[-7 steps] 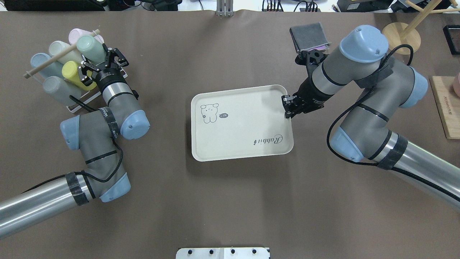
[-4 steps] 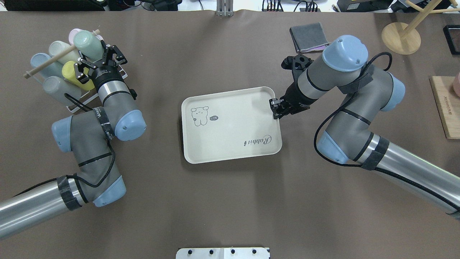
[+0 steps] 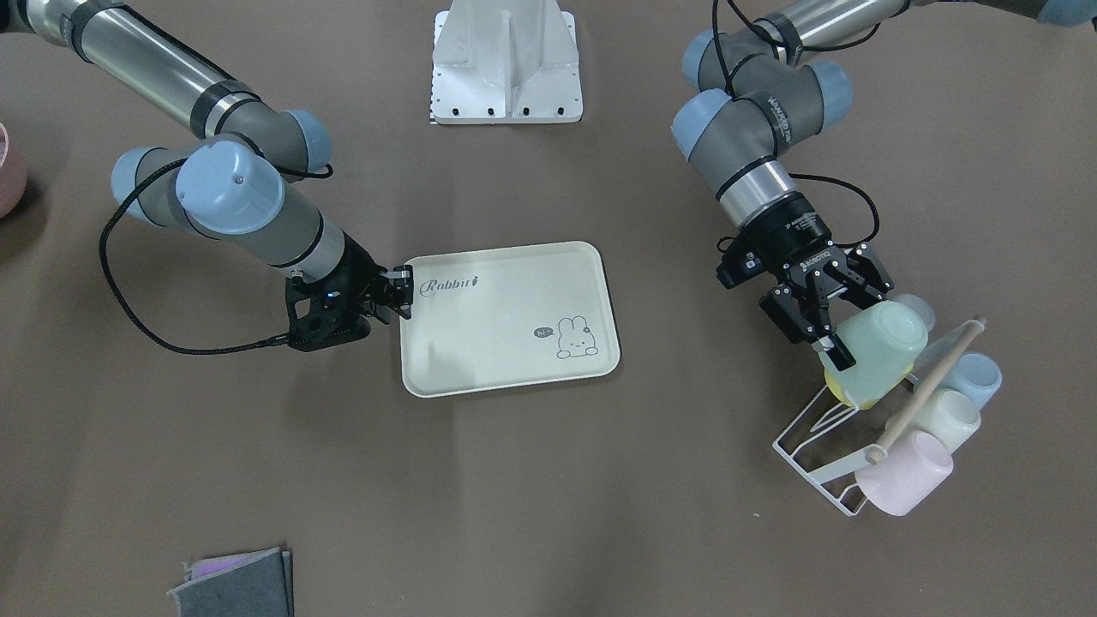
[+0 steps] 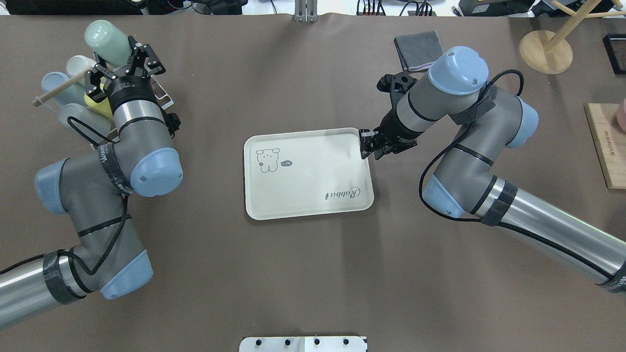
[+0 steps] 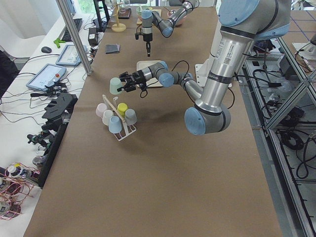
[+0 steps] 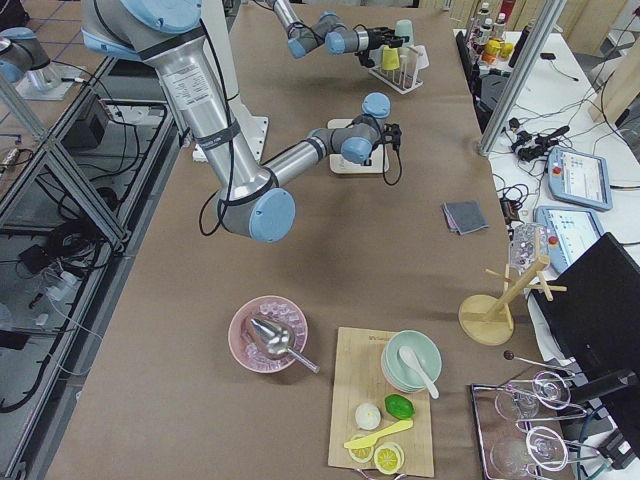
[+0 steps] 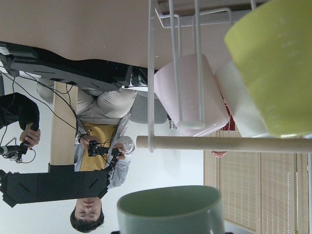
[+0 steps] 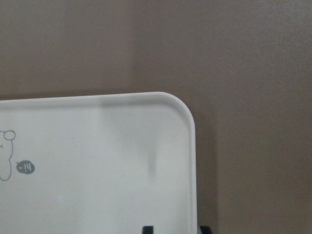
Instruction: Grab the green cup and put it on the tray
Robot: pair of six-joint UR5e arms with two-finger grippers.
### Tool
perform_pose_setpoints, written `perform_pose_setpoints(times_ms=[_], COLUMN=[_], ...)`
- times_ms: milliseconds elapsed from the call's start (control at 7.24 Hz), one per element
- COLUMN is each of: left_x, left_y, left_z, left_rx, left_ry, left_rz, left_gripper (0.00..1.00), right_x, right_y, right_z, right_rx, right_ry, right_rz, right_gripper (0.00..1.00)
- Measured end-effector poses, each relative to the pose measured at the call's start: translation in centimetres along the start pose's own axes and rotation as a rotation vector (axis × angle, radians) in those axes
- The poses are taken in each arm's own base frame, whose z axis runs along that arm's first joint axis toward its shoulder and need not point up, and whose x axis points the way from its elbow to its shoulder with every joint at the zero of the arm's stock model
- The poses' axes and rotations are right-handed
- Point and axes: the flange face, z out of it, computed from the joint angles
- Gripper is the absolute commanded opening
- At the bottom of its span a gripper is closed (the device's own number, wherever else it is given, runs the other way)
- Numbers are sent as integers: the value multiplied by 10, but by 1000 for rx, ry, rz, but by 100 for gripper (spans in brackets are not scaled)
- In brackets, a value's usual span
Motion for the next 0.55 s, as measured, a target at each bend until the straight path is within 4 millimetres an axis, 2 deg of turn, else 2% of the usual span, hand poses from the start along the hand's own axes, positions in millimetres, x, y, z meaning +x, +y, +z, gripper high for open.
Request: perform_pose_setpoints(times_ms=[138,276,414,552], left_x=[-7,-13,-20,-30], left_y=[16,17,10,1], left_z=[-7,-11,-14,-19], left_rx=[16,96,226,378], left_ry=[-52,-109,-145,-145], left_rz=[-134,-331,-556,-775], left_gripper=[3,3,3,3], right_x=[4,25,66,115], right_y=[-3,-15,-29,-40], right_z=[-8,-29,-56,-80], right_rx=[3,9,24,47], right_ry=[-9,-16,-9,14], right_rz=[23,49,60,38], right_gripper=[100,100,100,100])
